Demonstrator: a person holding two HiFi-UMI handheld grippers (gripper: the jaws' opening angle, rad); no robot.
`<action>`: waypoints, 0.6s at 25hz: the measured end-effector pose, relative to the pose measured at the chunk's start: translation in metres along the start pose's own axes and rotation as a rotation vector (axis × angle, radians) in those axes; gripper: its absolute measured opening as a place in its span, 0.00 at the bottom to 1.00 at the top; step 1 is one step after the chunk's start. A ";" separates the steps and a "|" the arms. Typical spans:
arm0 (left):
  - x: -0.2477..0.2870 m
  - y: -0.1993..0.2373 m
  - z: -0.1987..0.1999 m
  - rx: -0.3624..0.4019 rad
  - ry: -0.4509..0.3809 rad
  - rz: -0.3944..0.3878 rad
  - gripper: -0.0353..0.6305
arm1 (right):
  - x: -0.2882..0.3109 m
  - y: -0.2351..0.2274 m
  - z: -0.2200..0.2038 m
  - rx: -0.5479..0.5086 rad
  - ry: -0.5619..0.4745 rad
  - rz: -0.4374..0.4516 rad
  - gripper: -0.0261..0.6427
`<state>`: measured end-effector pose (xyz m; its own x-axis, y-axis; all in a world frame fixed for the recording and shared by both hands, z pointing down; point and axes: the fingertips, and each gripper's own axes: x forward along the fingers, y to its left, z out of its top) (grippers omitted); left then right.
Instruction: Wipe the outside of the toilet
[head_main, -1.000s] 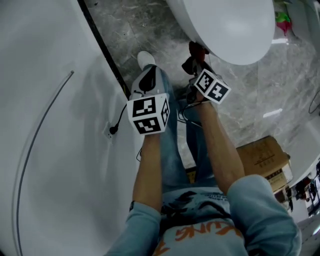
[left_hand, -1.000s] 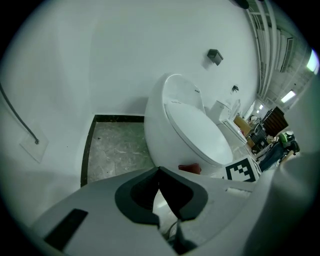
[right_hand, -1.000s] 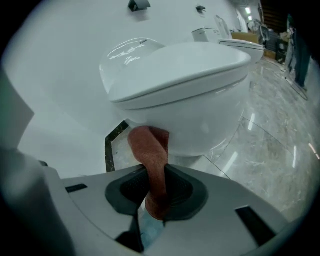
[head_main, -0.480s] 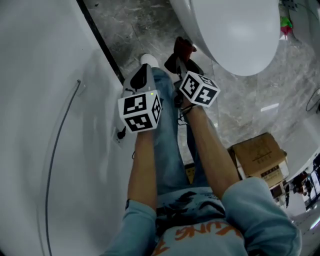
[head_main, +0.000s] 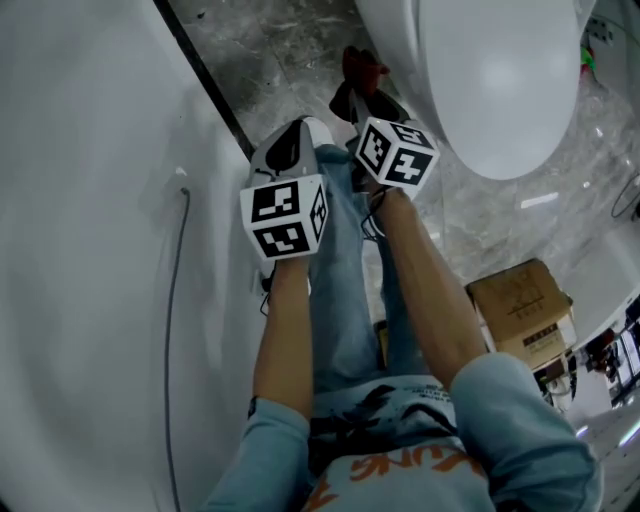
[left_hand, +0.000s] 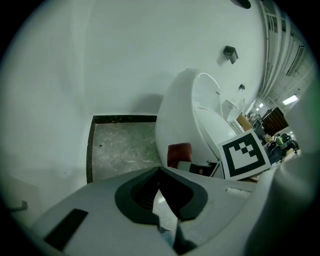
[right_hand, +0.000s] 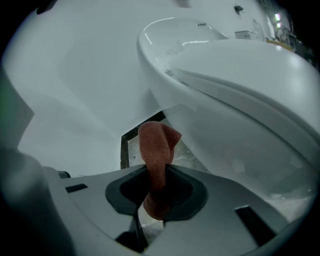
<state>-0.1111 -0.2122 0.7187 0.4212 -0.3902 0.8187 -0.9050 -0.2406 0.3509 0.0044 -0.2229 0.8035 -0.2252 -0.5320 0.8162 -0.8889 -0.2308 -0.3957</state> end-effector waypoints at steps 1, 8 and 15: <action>0.004 0.004 0.006 0.003 0.002 -0.004 0.05 | 0.008 0.003 0.006 0.002 -0.001 -0.002 0.15; 0.023 0.025 0.031 0.020 0.018 -0.026 0.05 | 0.056 0.021 0.041 0.036 -0.037 -0.025 0.15; 0.028 0.040 0.018 0.002 0.047 -0.032 0.05 | 0.084 0.000 0.068 0.060 -0.081 -0.098 0.15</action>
<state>-0.1338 -0.2492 0.7475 0.4462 -0.3401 0.8278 -0.8911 -0.2544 0.3758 0.0126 -0.3226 0.8432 -0.1032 -0.5679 0.8166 -0.8790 -0.3323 -0.3421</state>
